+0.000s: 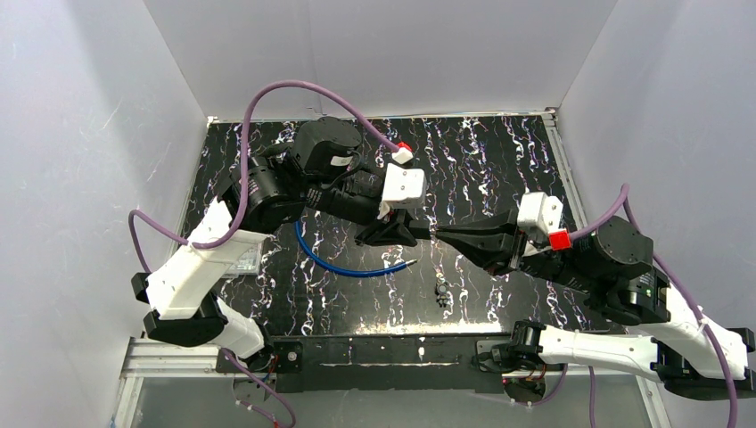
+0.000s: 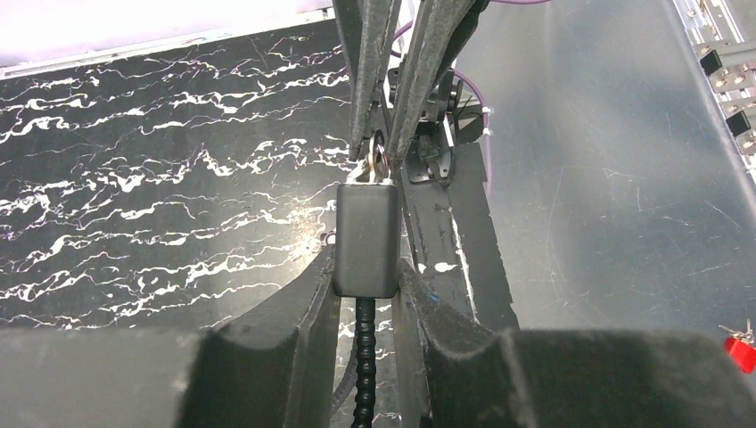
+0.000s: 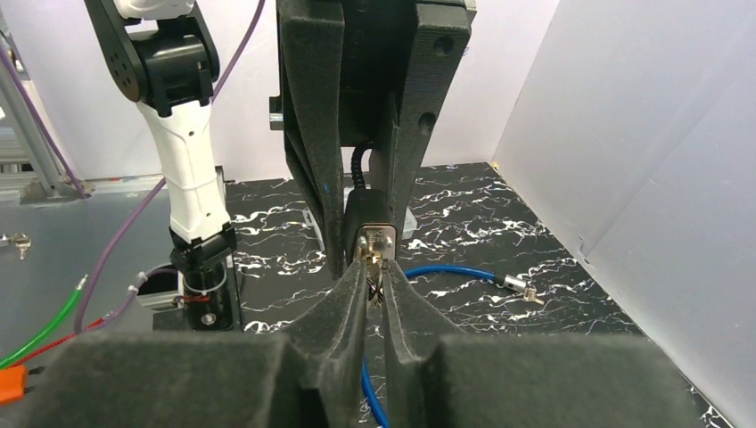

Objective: Unlock with the key

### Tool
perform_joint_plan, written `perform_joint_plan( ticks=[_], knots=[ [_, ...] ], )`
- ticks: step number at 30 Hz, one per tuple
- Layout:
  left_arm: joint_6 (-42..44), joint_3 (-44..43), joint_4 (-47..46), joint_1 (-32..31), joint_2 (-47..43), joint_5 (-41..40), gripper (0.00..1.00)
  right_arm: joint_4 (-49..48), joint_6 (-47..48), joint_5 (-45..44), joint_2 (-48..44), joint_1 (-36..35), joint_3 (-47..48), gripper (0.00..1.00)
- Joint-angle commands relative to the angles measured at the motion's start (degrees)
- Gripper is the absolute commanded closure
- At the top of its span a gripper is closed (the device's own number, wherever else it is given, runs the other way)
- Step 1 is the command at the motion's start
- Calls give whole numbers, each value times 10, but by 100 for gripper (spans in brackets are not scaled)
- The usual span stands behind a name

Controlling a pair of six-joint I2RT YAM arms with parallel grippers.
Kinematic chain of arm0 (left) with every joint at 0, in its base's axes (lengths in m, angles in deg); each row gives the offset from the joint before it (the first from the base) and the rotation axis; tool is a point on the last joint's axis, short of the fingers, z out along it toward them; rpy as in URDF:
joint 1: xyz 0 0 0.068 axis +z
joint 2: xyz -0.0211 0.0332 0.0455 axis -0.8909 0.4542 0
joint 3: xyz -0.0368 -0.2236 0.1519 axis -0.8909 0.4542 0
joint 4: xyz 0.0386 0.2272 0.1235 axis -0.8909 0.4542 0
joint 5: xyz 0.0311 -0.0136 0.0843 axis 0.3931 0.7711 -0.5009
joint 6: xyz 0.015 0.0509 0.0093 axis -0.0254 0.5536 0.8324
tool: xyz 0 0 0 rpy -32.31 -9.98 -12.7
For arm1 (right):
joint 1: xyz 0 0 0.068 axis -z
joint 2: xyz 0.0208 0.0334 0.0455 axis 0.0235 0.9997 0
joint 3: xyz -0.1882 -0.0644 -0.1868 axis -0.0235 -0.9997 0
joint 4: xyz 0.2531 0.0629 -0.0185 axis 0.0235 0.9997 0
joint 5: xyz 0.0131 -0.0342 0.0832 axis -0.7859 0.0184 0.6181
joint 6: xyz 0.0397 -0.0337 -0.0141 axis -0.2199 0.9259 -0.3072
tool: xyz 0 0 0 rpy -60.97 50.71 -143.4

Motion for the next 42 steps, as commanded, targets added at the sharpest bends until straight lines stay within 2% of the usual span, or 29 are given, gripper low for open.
perform_joint_plan(
  ticks=[1, 5, 9, 11, 15, 30, 42],
  knots=[
    [11, -10, -2, 2, -25, 21, 100, 6, -12, 0, 9, 2, 28, 84],
    [16, -11, -1, 2, -27, 22, 100, 15, -15, -4, 12, 2, 27, 79],
    [19, -13, 0, 2, -27, 24, 100, 19, -16, -7, 17, 3, 29, 80],
    [23, -15, 2, 2, -27, 28, 100, 23, -18, -5, 18, 5, 29, 83],
    [33, -14, 8, 2, -28, 32, 100, 27, -20, -4, 16, 8, 32, 99],
    [49, -10, 11, 2, -28, 25, 100, 52, -10, -35, -13, 10, 34, 99],
    [85, 0, 32, -11, -22, -40, 100, 91, 5, -56, -21, 10, 47, 99]
  ],
)
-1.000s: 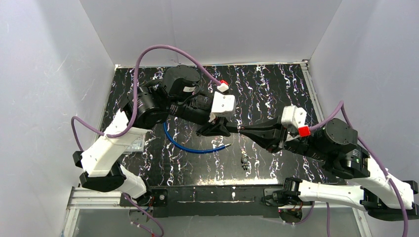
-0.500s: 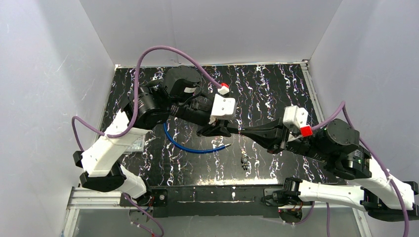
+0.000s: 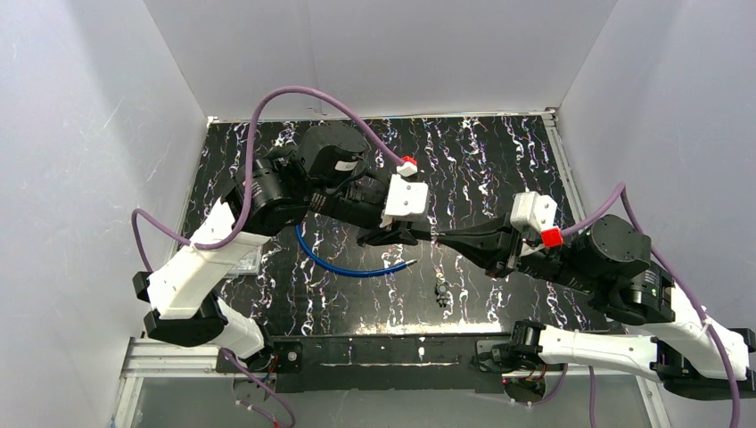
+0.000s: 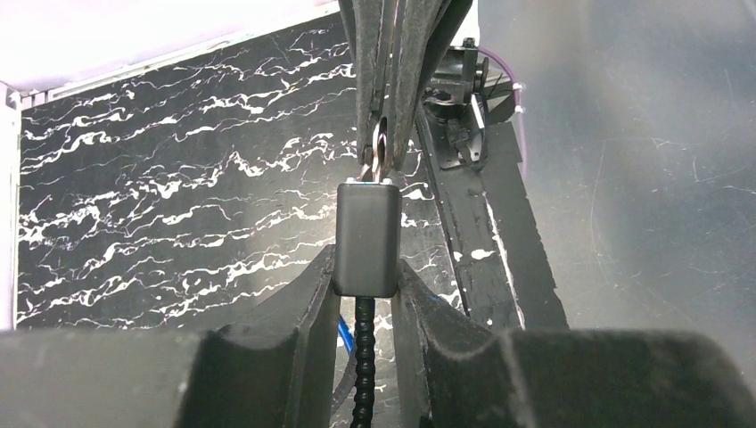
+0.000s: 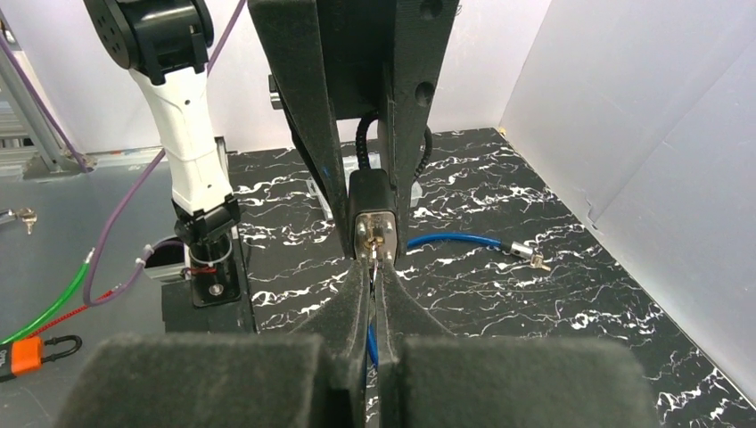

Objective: Unlock with the key

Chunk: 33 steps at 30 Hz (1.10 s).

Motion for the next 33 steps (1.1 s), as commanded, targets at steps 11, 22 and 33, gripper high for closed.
perform_joint_plan(
  ticks=[11, 22, 33],
  knots=[
    [37, -7, 26, -23, -18, -54, 100, 27, 12, -44, -17, 6, 18, 99],
    [13, 12, -15, -20, -28, -70, 100, -2, -6, 7, -23, 6, -1, 99],
    [10, -11, -2, -19, -16, -32, 100, -23, 0, 7, -22, 6, -8, 99]
  ],
)
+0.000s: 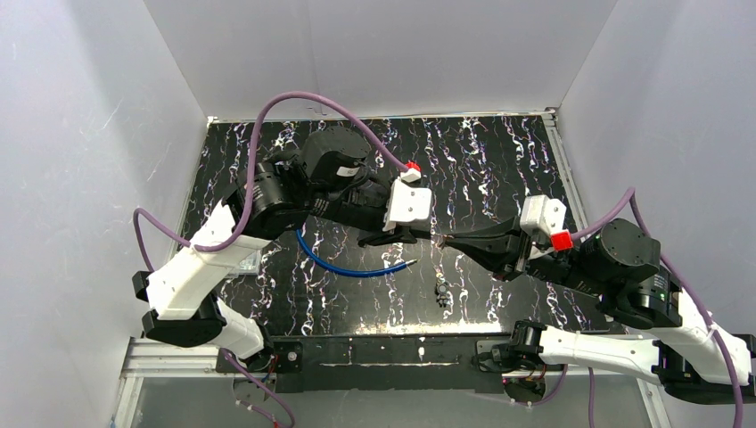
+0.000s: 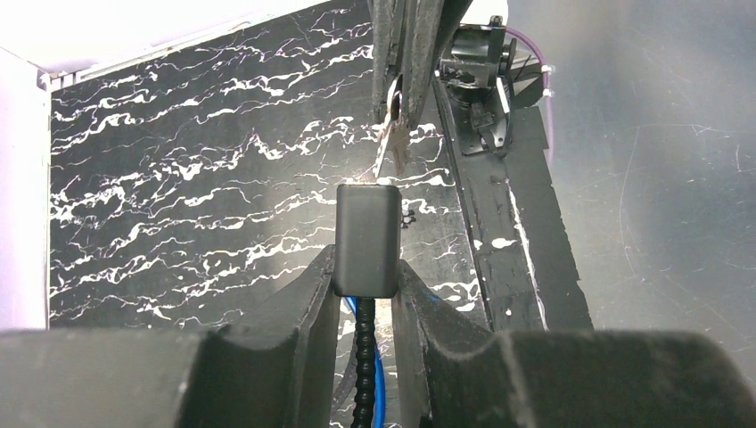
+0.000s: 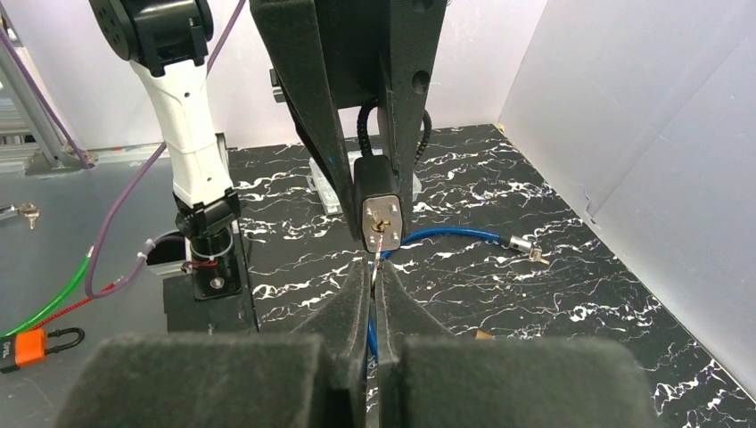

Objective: Unlock with the key

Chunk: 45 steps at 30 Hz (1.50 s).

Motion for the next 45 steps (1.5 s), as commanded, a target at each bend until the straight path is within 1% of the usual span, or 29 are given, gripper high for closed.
perform_joint_plan(
  ticks=[1, 25, 45],
  knots=[
    [-3, -20, 2, 2, -13, 30, 100, -45, 1, 3, -3, 2, -1, 99],
    [-5, -28, -4, 2, -12, 43, 100, -58, -9, 9, 3, 2, -26, 99],
    [-3, -35, -6, 2, -13, 42, 100, -55, -24, -4, -17, 5, -49, 99]
  ],
)
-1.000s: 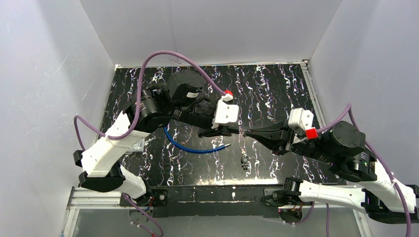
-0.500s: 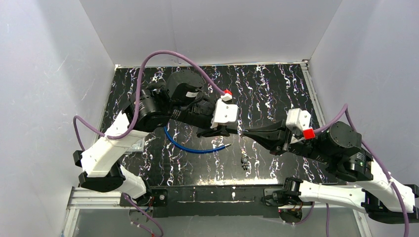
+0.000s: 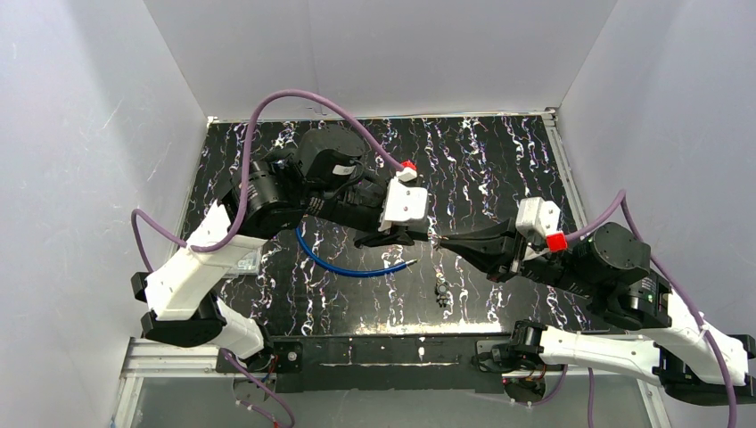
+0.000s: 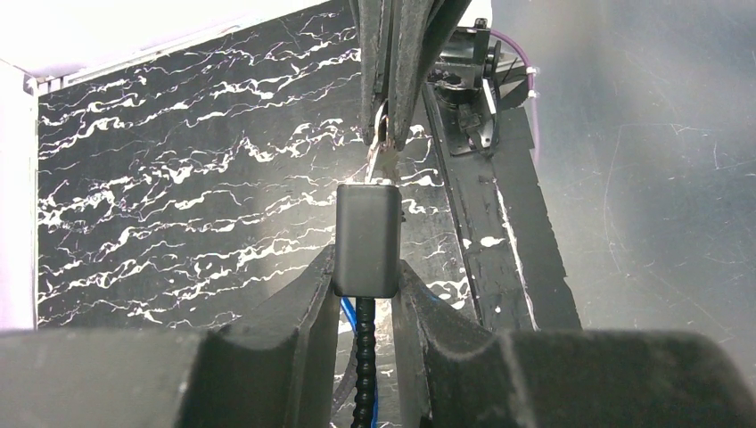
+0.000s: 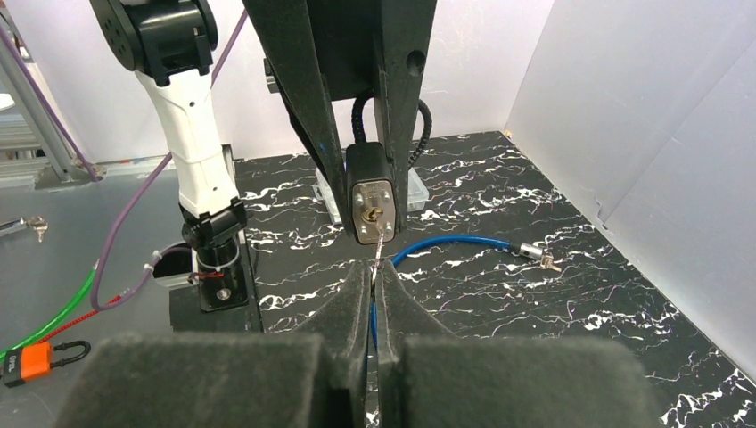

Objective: Unlock with the key

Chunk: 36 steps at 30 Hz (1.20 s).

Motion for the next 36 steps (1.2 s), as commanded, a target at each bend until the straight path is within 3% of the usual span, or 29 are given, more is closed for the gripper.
perform_joint_plan(
  ticks=[1, 36],
  knots=[
    [-2, -23, -22, -1, -12, 23, 100, -10, -7, -7, -4, 3, -6, 99],
    [13, 52, -43, 9, -37, 10, 100, -3, -5, 42, 2, 3, 62, 99]
  ],
)
